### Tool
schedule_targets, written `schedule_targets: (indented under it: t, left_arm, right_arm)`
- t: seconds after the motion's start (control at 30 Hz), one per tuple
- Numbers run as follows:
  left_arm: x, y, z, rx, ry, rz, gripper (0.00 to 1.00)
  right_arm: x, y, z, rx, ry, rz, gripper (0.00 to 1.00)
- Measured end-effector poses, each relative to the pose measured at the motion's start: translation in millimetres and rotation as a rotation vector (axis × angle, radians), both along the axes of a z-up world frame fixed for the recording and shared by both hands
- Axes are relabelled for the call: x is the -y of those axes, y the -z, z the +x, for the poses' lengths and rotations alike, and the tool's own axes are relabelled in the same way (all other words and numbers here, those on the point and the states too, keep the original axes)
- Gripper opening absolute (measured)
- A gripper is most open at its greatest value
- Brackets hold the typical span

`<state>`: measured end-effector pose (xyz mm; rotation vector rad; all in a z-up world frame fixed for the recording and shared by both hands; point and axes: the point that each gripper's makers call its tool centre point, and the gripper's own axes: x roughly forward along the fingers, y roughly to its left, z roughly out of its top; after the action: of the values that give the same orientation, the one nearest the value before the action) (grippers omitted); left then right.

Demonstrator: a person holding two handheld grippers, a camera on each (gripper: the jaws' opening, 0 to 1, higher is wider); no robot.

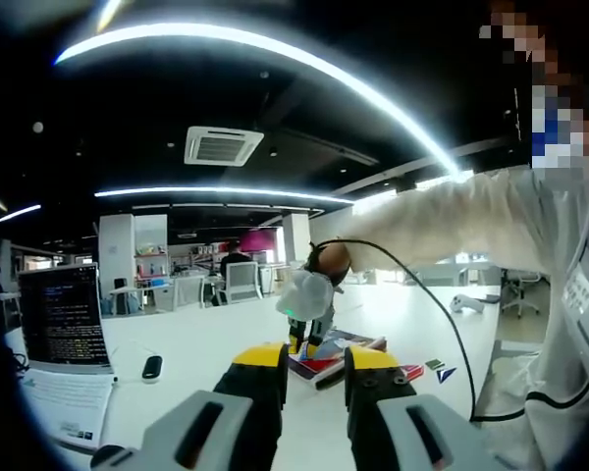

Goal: Pick up the tangram pieces one by one and place each piece onto its matching region on the pattern sheet, fitting the shapes together until the outline on the sheet is completely filled by the tangram pieces

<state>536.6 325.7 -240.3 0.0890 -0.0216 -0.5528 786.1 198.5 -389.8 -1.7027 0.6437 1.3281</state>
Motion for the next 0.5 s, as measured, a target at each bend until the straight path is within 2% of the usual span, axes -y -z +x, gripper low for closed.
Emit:
schedule_targets:
  t: [0.1,0.23,0.3,0.37,0.5]
  left_arm:
    - [0,0.2,1.8,0.000,-0.001,-0.002,0.25]
    - [4,0.6,1.0,-0.002,0.009,0.005,0.25]
    - [4,0.0,0.4,-0.001,0.009,0.006,0.25]
    - [5,-0.3,0.2,0.000,0.007,0.007,0.25]
    - [5,-0.8,0.2,0.002,0.008,0.007,0.25]
  right_arm:
    - [12,2.1,-3,-0.016,0.045,-0.003,0.17]
    - [8,5.0,-12,-0.012,-0.067,0.016,0.18]
    - [5,4.3,-10,-0.003,-0.098,0.027,0.19]
    - [4,5.1,-11,-0.005,-0.163,0.012,0.19]
    - [5,5.3,-12,-0.004,-0.182,0.018,0.19]
